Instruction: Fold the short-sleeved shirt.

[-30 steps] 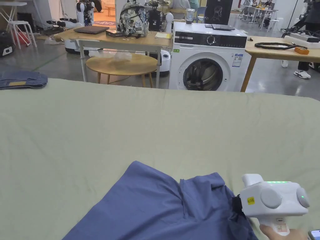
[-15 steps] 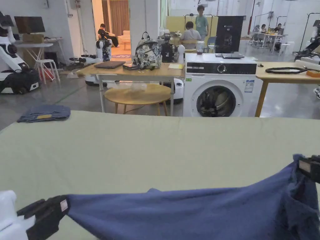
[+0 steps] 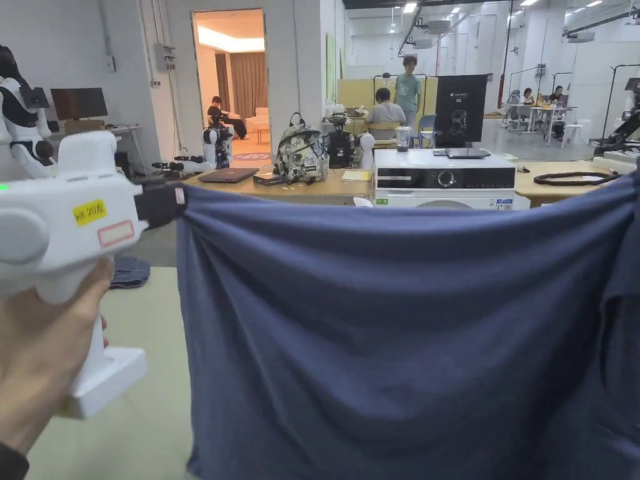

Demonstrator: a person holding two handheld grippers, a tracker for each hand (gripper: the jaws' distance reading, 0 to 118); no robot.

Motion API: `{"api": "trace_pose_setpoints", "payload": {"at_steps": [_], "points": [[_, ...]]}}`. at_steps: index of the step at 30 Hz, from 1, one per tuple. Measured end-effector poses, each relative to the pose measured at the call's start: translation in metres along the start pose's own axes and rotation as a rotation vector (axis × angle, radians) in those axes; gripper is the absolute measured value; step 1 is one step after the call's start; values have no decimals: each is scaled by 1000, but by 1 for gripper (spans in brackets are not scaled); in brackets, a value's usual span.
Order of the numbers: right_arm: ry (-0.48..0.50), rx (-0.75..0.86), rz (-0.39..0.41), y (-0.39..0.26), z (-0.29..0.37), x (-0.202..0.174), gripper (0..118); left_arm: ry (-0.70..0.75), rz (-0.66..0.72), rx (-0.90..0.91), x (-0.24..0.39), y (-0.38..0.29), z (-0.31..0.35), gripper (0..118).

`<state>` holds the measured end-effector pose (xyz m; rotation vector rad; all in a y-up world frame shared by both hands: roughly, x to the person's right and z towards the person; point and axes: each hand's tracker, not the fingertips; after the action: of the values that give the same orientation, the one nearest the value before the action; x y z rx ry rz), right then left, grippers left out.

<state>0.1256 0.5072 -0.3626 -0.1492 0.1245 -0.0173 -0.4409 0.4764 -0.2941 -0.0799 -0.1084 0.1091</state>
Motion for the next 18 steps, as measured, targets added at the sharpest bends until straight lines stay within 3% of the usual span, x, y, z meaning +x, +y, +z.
{"api": "trace_pose_setpoints", "payload": {"at_steps": [5, 18], "points": [[-17, 21, 33, 33, -36, -16, 0, 21, -20, 25, -10, 39, -27, 2], [-22, 56, 16, 108, -140, -21, 1, 97, -44, 26, -24, 85, -72, 2]]}}
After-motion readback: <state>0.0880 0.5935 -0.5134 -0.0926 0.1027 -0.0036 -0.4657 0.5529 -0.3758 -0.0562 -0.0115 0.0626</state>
